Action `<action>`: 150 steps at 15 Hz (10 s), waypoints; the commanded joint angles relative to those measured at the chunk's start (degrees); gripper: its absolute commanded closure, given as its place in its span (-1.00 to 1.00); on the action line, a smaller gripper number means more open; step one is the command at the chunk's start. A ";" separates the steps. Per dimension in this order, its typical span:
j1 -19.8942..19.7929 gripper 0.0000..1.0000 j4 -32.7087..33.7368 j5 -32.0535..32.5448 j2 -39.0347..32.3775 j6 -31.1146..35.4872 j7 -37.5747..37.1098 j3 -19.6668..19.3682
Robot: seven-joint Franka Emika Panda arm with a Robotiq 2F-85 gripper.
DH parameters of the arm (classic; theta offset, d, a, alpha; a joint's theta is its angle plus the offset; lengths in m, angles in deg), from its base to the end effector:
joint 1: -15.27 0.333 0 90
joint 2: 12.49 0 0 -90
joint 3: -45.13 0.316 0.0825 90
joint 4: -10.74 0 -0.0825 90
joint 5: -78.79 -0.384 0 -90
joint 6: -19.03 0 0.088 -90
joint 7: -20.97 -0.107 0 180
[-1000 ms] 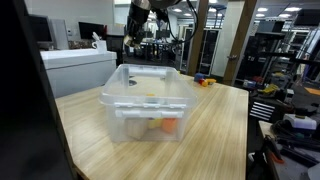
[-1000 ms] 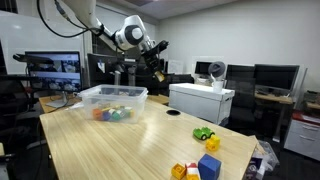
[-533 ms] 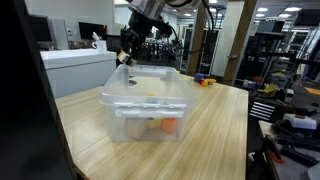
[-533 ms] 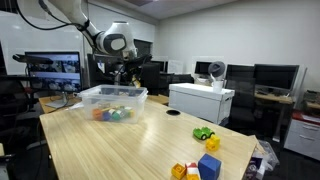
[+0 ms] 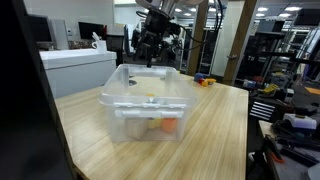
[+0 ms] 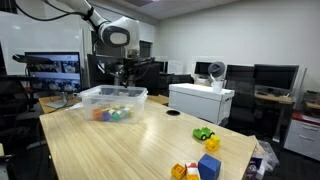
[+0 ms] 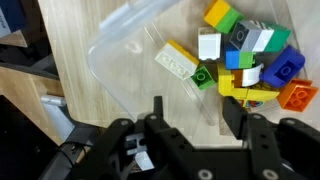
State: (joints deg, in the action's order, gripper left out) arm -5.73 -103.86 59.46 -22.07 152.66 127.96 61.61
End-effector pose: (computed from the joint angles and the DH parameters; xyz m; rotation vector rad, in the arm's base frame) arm 0.6006 -0.0473 0.3973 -2.1659 -2.1576 -0.5391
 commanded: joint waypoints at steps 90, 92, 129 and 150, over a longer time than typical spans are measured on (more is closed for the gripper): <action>0.22 -1.00 76.69 28.00 -59.15 -17.53 -70.07 -24.77; 0.73 -1.00 73.85 27.10 -57.98 -15.51 -69.89 -25.46; -2.74 -1.00 93.27 27.12 -73.16 -12.74 -88.34 -27.18; -1.94 0.20 94.99 21.09 -67.88 -10.45 -85.82 -19.72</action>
State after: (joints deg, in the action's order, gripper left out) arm -8.15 -8.83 81.45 -92.28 140.88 37.85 39.83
